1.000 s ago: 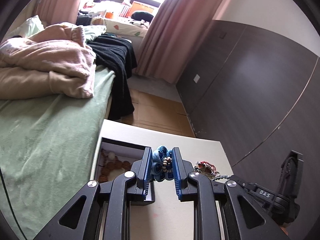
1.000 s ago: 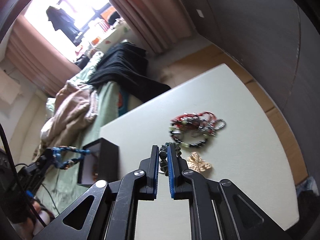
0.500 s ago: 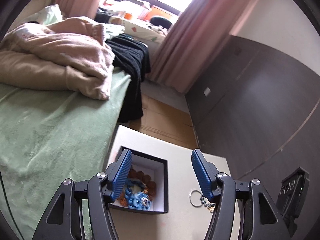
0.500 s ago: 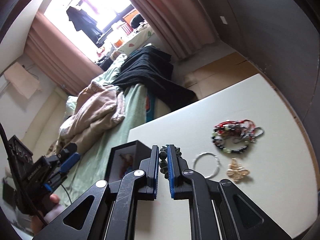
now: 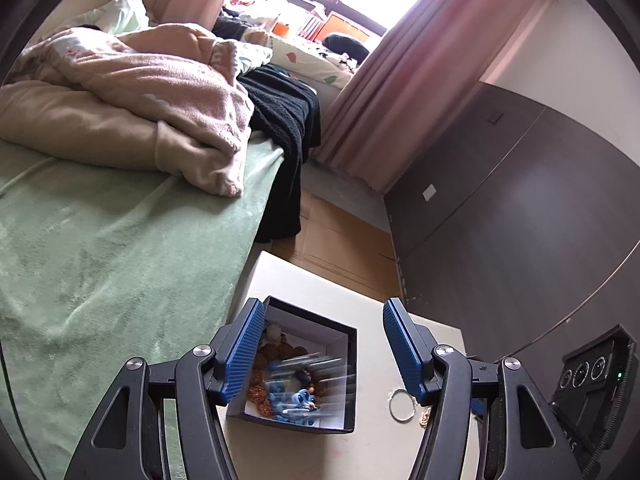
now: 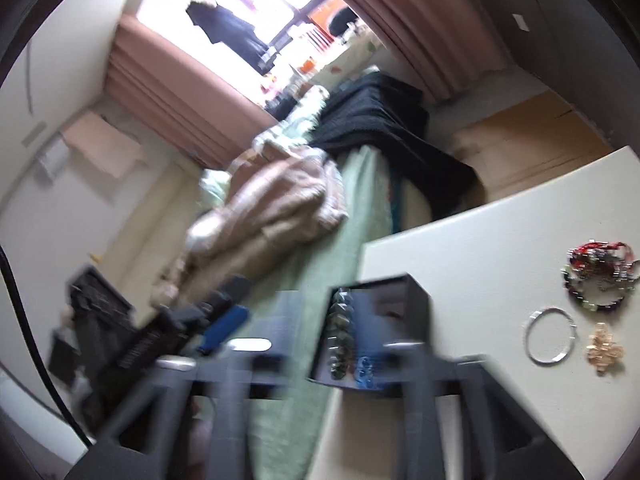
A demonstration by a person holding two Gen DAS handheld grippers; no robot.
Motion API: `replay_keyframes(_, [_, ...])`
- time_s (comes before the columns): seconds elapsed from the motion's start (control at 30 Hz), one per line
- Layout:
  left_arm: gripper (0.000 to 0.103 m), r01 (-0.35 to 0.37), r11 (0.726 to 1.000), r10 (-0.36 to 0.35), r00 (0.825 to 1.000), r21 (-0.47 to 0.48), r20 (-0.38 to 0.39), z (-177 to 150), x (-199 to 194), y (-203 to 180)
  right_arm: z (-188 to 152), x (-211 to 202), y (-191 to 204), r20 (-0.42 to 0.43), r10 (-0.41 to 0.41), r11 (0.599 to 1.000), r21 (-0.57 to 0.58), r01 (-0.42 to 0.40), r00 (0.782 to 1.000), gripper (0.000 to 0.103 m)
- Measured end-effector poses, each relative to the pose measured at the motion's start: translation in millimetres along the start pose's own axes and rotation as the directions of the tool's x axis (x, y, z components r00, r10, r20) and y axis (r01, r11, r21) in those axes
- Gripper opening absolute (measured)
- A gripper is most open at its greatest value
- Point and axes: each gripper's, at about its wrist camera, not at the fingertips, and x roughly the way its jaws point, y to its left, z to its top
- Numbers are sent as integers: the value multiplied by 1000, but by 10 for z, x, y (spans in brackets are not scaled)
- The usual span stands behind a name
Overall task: Organize jewelry
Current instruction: 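Lift the blue beaded bracelet into the black box and open the left gripper, then close the left gripper on the silver bangle and lift it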
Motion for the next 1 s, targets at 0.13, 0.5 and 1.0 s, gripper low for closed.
replay_keyframes(0.13, [63,8,1000,-8,1000,13,-12,-40,25,-69,-19,-113,-190,28,-57,997,44,55,998,67])
replay_keyframes(0.5, [63,24,994,-21,999,103,-34,-192,103,-383,17,-705,-671,54,-222,968,133,213,974,67])
replay_keyframes(1.0, [63,71,953,-29,989,294,-145,-626,503,-1075,86,-1138,-1144,0,-383,908,187,376,924,67])
